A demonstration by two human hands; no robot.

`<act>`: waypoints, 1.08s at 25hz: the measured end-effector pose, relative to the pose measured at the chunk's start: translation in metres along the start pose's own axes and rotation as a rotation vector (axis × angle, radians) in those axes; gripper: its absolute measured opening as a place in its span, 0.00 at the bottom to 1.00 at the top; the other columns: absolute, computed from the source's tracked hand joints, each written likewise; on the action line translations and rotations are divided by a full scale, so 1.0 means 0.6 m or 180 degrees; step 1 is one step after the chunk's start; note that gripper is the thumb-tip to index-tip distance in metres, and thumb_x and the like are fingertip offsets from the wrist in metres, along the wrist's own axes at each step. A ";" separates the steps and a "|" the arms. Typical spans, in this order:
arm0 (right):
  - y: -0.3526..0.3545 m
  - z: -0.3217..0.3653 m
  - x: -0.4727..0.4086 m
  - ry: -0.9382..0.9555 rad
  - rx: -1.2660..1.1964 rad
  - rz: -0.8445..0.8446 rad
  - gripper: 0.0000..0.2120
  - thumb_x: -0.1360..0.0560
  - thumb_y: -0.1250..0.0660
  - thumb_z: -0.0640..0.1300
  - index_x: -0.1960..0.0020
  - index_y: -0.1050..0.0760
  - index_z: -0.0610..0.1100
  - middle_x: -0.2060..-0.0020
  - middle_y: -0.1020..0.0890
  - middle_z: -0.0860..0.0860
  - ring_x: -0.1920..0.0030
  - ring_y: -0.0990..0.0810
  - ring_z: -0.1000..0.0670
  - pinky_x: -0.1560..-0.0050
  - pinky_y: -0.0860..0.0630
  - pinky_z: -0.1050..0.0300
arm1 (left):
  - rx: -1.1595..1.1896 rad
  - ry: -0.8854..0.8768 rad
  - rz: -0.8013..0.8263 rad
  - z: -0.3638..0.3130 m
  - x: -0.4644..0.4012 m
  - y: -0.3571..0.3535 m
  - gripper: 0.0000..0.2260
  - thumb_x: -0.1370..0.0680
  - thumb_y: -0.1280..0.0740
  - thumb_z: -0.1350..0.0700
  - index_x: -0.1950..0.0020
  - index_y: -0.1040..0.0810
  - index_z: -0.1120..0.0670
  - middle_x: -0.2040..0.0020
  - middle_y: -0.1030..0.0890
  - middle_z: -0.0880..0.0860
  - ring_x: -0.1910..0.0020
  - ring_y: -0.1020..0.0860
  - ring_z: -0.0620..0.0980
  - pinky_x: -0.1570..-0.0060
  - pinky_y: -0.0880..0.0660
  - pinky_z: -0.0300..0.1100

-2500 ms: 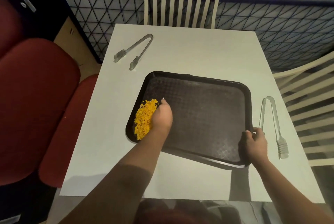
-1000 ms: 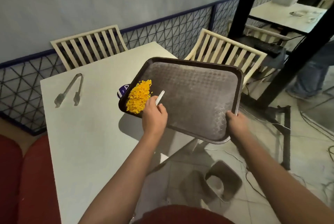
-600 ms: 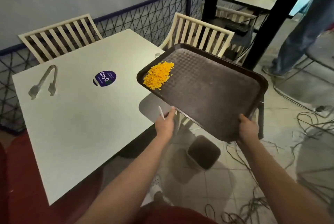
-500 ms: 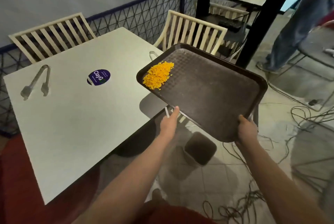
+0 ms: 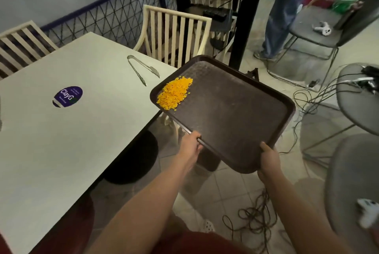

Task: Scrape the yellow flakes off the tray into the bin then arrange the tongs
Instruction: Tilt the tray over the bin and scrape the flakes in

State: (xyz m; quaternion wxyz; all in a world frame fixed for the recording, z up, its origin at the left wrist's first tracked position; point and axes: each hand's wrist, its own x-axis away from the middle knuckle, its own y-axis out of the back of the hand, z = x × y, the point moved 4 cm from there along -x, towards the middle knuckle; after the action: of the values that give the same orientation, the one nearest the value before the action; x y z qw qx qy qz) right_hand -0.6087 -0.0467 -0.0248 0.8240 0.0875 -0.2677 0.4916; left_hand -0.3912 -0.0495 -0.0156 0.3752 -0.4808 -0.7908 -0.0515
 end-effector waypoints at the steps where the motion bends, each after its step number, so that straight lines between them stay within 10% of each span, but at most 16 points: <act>1: 0.011 -0.007 -0.002 -0.0080 0.0039 0.0000 0.16 0.22 0.43 0.38 0.34 0.32 0.40 0.43 0.24 0.45 0.47 0.23 0.44 0.49 0.26 0.51 | -0.0115 0.0008 0.0011 0.008 -0.003 -0.001 0.14 0.26 0.46 0.69 0.69 0.36 0.57 0.84 0.36 0.46 0.86 0.39 0.41 0.85 0.45 0.29; 4: 0.051 -0.029 -0.016 -0.0260 0.0207 -0.0120 0.16 0.22 0.42 0.41 0.34 0.33 0.42 0.46 0.24 0.45 0.52 0.23 0.45 0.58 0.25 0.53 | -0.0456 0.0089 -0.0003 0.028 -0.019 0.006 0.14 0.26 0.46 0.70 0.70 0.37 0.57 0.84 0.36 0.47 0.87 0.39 0.41 0.86 0.45 0.28; 11: 0.173 -0.033 -0.057 -0.0169 0.0344 -0.1404 0.20 0.26 0.35 0.40 0.35 0.32 0.38 0.41 0.25 0.42 0.43 0.24 0.42 0.43 0.26 0.49 | -0.1615 0.0349 0.0326 0.020 -0.085 0.020 0.10 0.26 0.44 0.68 0.65 0.31 0.58 0.83 0.29 0.49 0.86 0.31 0.45 0.86 0.38 0.29; 18: 0.158 -0.052 -0.080 -0.1115 0.1628 -0.0763 0.16 0.25 0.39 0.35 0.38 0.28 0.41 0.44 0.23 0.39 0.50 0.23 0.40 0.51 0.25 0.48 | -0.2514 0.0653 0.0795 -0.021 -0.199 0.021 0.08 0.29 0.42 0.67 0.53 0.27 0.60 0.62 0.26 0.59 0.68 0.28 0.52 0.66 0.34 0.40; 22: 0.104 -0.071 -0.109 -0.1320 0.1769 -0.0681 0.10 0.24 0.38 0.38 0.43 0.27 0.42 0.59 0.22 0.45 0.62 0.22 0.47 0.68 0.29 0.58 | -0.3106 0.0762 0.1059 -0.025 -0.269 0.005 0.08 0.28 0.41 0.66 0.62 0.27 0.55 0.72 0.27 0.52 0.76 0.30 0.46 0.74 0.37 0.34; 27: 0.121 -0.148 -0.162 -0.1228 0.1332 -0.0988 0.13 0.23 0.39 0.43 0.41 0.27 0.39 0.51 0.20 0.42 0.54 0.21 0.41 0.54 0.24 0.51 | -0.3343 0.1018 0.1475 0.042 -0.342 -0.018 0.09 0.28 0.43 0.67 0.60 0.28 0.55 0.66 0.27 0.54 0.67 0.30 0.50 0.67 0.35 0.40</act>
State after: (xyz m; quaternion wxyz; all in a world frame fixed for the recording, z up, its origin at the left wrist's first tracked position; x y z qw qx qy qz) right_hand -0.6758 -0.0484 -0.1593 0.7874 0.3863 -0.2955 0.3788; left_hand -0.3609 -0.1919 -0.1624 0.2031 -0.7484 -0.4676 -0.4243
